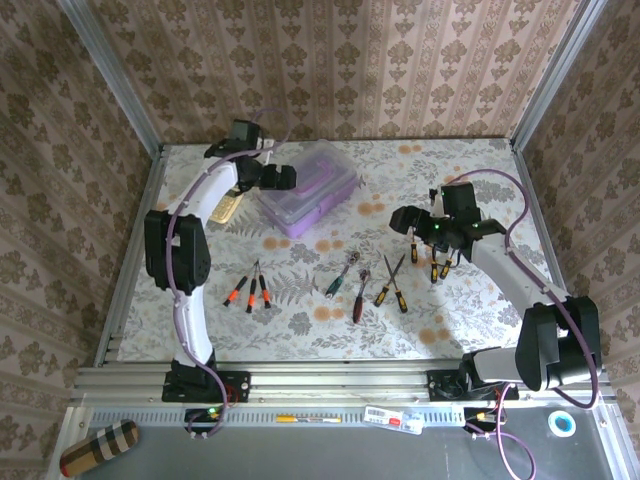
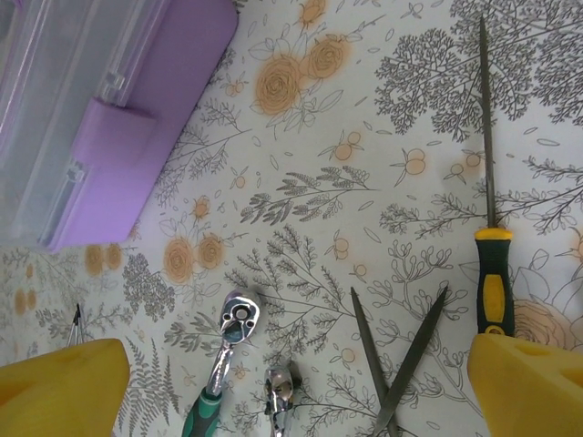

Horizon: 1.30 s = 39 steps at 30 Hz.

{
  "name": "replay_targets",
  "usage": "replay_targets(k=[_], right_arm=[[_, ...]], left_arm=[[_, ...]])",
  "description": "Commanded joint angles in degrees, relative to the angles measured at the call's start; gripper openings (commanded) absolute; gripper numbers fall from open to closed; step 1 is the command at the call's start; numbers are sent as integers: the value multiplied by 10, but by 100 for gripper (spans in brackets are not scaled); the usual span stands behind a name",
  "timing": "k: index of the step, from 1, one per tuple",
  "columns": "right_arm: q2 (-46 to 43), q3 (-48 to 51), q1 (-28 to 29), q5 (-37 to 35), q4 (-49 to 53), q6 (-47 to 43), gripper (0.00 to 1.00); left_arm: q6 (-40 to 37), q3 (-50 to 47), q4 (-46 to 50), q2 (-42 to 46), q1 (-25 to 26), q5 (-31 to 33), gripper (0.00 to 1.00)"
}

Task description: Pack the tool kit

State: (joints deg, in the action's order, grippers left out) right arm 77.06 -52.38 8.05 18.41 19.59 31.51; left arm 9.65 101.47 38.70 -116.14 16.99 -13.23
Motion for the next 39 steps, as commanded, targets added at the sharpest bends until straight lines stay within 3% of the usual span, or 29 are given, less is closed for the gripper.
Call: replay_targets(k=[1,9,15,24,32,39], right_arm=[[6,-19,4,14,1,2,97],[0,-25,4,3,8,0,96],[-1,-28,3,3,11,-1,96],[12,-30,4,6,2,7,96],[20,-37,4,3,1,7,96],[23,-31,4,3,-4,6,97]], left_arm=[[29,-43,-8,46,23,-29,98],[63,-116,-11,115,87,-7,95],[54,-99,32,137,88,58,95],[-2,77,132,59,88,148,100],[-12,206,182,-41,107,149,100],[-10,256,198,-85,114,138,100]])
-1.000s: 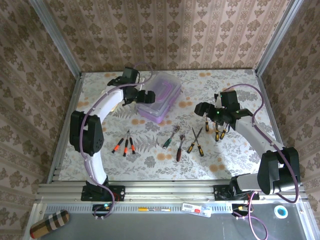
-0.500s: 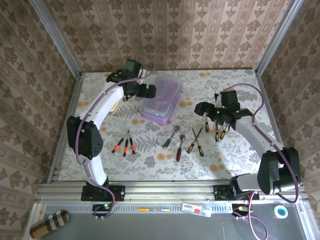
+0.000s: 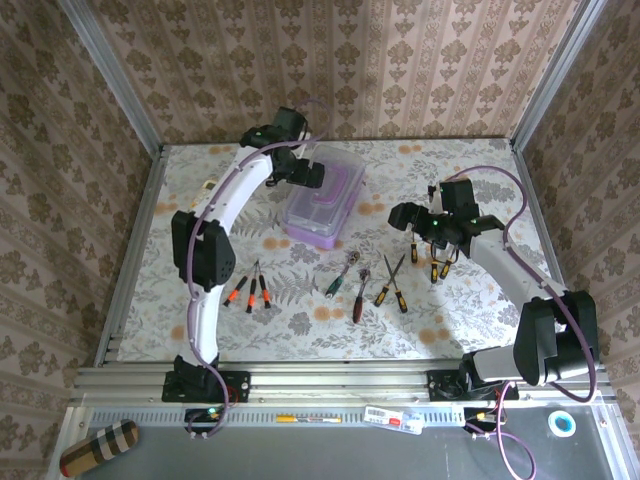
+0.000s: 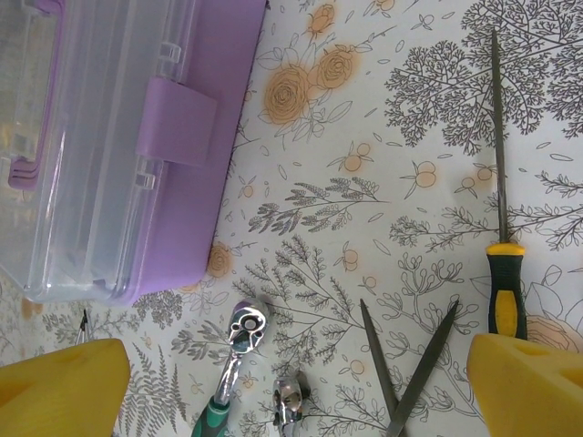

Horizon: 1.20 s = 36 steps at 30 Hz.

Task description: Pack the tool kit

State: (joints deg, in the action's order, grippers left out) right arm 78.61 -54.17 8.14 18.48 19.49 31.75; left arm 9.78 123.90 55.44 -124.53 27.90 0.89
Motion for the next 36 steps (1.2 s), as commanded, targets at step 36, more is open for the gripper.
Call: replay_targets(k=[36], right_arm=[[37,-7,19,20,-19,14,97]], left_arm=[[-26,95,73,-93,14,-11,73]])
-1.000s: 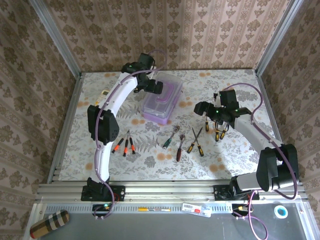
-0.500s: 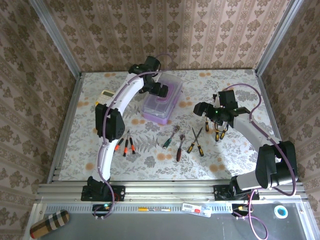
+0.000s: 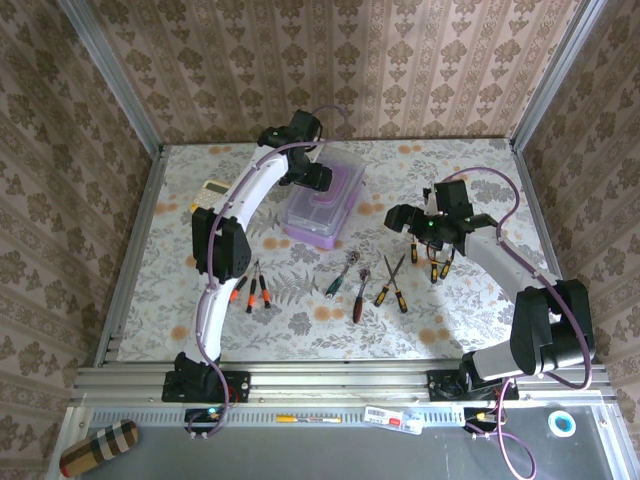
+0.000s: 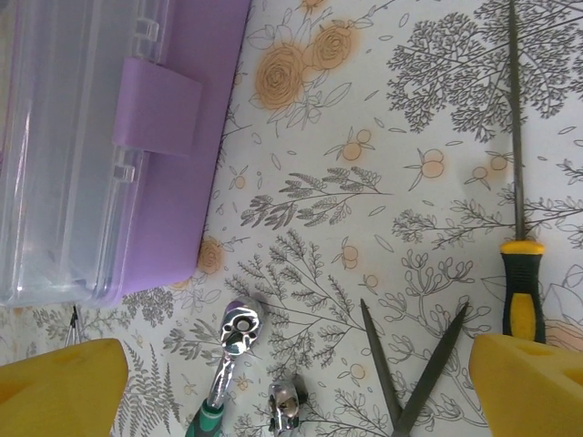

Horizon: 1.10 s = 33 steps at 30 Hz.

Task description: Pack the tool kit

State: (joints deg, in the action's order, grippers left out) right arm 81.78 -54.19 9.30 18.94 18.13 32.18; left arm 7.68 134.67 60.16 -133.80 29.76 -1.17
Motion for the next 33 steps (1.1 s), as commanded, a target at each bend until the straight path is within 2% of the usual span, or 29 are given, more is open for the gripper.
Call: replay_targets(k=[1,8,18,23,28,29,30,33], right_arm=[[6,-6,9,16,-5,10,97],[1,-7,13,15,-2,10,97],[19,-13,31,38,-22,17,97],[55,6,34,139,-164,69,100],[155,-4,30,241,-312,143,100],[176,1,29,275,-376,172,100],[191,8,28,290,-426,202,99],[213,10,29,288,-454,224,99]], left_arm=[[-5,-23,24,5,-5,8,73],[-15,-94,15,40,0,10,82],[1,-221,-26,121,4,33,73],[12,-267,-42,152,3,53,76],[50,-301,-75,163,0,74,81],[60,-305,-81,164,-2,69,82],[66,-310,-87,167,-5,57,83],[83,-327,-107,181,-10,29,85]])
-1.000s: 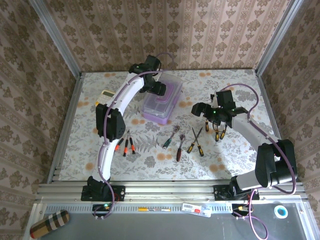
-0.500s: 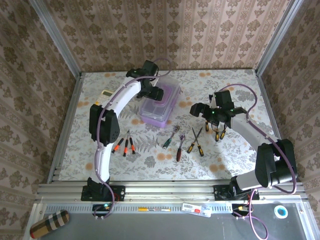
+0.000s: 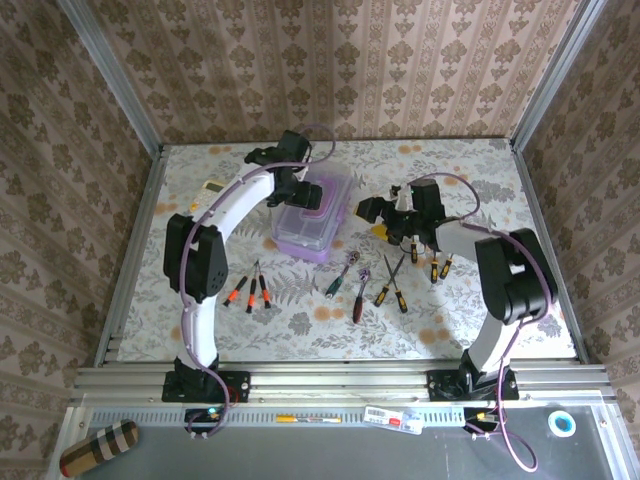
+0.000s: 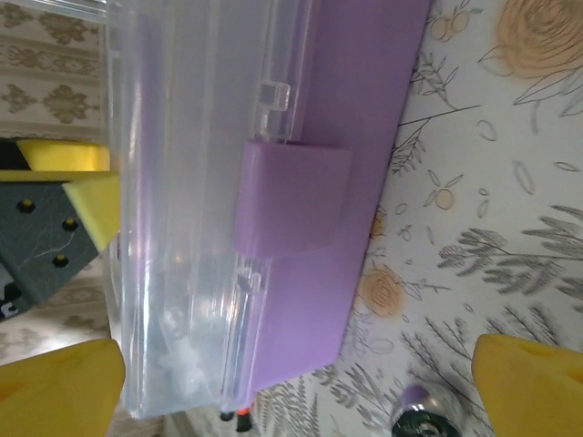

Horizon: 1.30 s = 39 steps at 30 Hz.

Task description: Pack the tool kit

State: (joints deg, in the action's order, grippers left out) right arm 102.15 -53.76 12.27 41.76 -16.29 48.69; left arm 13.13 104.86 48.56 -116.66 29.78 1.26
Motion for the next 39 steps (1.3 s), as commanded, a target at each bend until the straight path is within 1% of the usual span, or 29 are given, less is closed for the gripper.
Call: replay_targets(k=[1,6,10,14,17,21,24,25,27,29,32,39], right_arm=[[13,4,-1,59,-107,58,98],[30,-10,1,61,-77,43,98],[59,-33,6,74,-85,52,98],[88,-47,6,95,-128,86,98],[95,-52,11,80,-150,101,97],[113,-50,29,53,-179,129,97],[129,-40,42,36,-214,148,96],[136,-38,46,31,-224,154,96],[152,-32,51,25,-263,177,96],[165,-26,53,24,-315,209,95],[174,-24,54,24,-356,232,94],[169,-33,54,27,-349,230,94]], left_arm=[[33,-36,1,15,-11,-2,85],[48,-60,-7,33,-12,-24,85],[54,-93,-30,56,-12,-32,84],[59,-109,-44,57,-13,-39,82],[56,-99,-36,53,-19,-40,82],[78,-109,-50,48,-28,-84,80],[84,-111,-55,47,-33,-90,79],[85,-114,-57,47,-32,-90,79],[89,-117,-59,45,-52,-91,79],[89,-116,-59,43,-54,-90,79],[85,-117,-57,42,-51,-77,79],[60,-102,-35,33,-39,-28,78]])
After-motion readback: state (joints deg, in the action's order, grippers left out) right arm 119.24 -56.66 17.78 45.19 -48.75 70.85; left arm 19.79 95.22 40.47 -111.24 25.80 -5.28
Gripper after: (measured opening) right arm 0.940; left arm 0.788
